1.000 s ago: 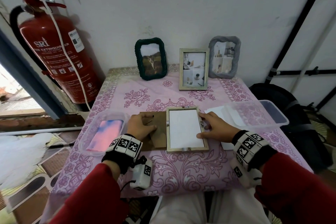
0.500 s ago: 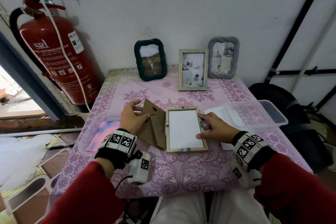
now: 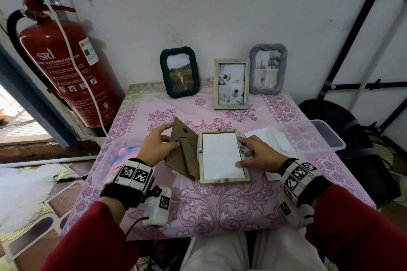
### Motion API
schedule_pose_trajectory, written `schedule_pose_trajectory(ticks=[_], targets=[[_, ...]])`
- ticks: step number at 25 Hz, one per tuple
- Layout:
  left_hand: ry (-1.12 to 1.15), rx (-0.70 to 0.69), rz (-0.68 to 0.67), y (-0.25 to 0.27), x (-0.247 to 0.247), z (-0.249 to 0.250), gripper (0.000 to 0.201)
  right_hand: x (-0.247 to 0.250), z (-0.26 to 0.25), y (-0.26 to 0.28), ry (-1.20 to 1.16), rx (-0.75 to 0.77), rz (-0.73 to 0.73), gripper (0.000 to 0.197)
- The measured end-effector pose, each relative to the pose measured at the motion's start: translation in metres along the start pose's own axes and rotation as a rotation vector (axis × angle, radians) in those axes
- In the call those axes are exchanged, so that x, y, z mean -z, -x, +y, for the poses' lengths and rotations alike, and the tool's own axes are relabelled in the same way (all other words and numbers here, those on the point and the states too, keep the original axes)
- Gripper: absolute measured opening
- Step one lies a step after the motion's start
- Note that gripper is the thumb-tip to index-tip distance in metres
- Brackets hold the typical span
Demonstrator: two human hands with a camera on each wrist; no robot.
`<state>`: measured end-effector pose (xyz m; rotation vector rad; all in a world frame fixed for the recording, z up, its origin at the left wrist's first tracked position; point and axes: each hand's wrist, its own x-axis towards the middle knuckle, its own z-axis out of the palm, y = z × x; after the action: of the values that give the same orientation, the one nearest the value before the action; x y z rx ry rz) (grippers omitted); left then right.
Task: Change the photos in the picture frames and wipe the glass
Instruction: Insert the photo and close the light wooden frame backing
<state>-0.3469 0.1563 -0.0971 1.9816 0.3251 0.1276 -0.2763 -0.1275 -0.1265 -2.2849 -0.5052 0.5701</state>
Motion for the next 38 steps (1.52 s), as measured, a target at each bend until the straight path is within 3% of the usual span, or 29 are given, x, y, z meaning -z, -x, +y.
schedule_pose_trajectory(ticks=[6,15,21,27,38], targets=[[0.193,-0.099,0.204,-0.001,-0.005,0.001,0.059,0.000,0.001,0.000,0.006,0.010,-0.004,0.090],[0.205,-0.072,0.049,0.008,-0.034,0.007,0.065,0.002,0.003,0.001,0.023,0.015,-0.047,0.093],[0.214,-0.031,-0.012,0.011,-0.054,0.008,0.065,0.001,-0.004,0.002,-0.029,-0.020,-0.021,0.070],[0.218,-0.011,-0.038,0.015,-0.070,0.007,0.064,0.001,-0.005,0.004,0.025,0.004,-0.016,0.066],[-0.115,-0.047,-0.029,0.015,-0.083,-0.002,0.049,0.000,-0.003,0.002,-0.011,0.005,-0.016,0.066]])
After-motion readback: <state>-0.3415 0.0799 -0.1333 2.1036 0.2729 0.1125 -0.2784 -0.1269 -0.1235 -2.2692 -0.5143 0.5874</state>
